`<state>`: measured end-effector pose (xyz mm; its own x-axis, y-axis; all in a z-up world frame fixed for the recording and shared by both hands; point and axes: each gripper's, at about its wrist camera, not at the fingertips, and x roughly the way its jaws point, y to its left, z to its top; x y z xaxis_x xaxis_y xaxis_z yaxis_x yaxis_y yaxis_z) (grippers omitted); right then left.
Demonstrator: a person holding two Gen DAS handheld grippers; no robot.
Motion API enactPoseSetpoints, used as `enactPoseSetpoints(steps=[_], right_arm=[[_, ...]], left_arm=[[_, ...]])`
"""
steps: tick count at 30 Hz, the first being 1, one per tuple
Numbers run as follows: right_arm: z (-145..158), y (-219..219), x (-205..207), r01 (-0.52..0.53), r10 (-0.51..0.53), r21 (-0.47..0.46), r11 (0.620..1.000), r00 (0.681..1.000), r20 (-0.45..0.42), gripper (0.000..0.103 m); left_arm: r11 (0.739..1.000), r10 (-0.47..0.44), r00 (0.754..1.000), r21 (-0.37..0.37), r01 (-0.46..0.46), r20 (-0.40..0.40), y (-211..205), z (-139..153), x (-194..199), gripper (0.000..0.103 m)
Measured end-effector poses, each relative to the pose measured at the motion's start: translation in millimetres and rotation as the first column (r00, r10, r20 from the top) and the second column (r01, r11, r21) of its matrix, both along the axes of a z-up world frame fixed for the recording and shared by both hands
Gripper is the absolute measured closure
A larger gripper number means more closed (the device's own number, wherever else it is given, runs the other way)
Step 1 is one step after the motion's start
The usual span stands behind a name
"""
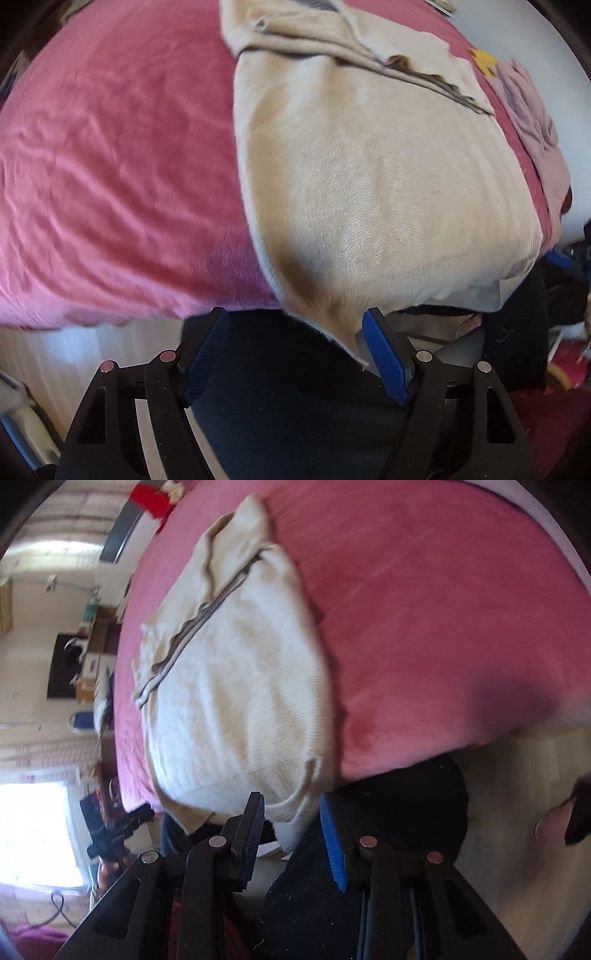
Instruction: Fold clothes
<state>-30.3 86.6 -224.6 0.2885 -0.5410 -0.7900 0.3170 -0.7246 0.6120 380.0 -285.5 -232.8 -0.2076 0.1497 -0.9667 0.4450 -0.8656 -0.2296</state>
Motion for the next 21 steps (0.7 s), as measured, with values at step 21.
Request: enactPoseSetpoints(steps=[21], right_arm=[[-25,-5,12,0.129,-0.129,0.033,0.991,0.992,0.011,0.070]], left_arm=[[0.987,0.089,0.995,0.131,-0.094,0.043,19,-58,-13,0.027]])
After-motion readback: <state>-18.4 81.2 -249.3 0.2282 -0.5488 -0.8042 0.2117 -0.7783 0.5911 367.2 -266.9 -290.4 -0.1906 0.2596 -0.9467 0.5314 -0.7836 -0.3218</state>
